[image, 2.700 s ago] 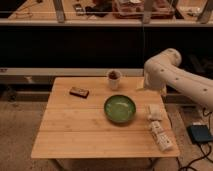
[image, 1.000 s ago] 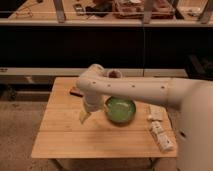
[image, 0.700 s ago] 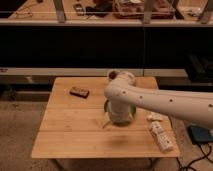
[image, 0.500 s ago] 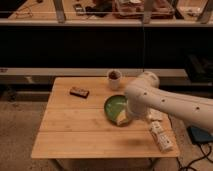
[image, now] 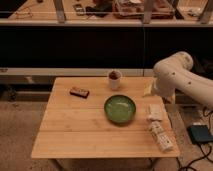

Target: Move the arm in a circular motion

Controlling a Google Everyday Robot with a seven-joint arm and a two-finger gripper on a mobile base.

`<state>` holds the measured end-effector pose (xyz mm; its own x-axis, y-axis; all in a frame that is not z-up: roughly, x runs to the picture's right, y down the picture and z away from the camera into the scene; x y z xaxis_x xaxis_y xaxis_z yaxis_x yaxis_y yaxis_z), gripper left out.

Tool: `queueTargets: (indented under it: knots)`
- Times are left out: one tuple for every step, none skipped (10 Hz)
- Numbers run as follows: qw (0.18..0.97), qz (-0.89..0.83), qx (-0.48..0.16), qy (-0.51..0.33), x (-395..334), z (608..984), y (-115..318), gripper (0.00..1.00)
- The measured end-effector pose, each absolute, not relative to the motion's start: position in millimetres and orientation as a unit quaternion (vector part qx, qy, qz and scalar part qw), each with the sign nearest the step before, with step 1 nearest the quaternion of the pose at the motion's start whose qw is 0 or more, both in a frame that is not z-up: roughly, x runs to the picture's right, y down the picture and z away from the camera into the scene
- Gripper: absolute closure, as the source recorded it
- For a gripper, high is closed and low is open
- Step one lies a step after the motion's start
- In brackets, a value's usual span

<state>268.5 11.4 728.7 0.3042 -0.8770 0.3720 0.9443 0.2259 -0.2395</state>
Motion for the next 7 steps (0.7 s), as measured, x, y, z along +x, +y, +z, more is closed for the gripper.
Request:
queueTargets:
  knots:
    - [0.776,-0.594,-0.201,-0.073,248.6,750.6,-19.6,0.2]
    - [0.759,-0.618,-0.185,-0.083,195.5,780.7,-48.6,0.2]
    - [0.739,-0.644,-0.174,-0.097,145.4,803.9,-63.7,0.2]
    - [0.721,-0.664,-0.169,-0.109,105.9,822.7,-69.9,0.2]
    - [0.688,-0.695,-0.162,-0.132,42.8,850.1,-71.3,0.2]
    - [0.661,-0.719,-0.156,-0.151,-3.0,866.8,-66.6,0.2]
    - [0.637,-0.738,-0.149,-0.168,-40.9,876.8,-59.3,0.2]
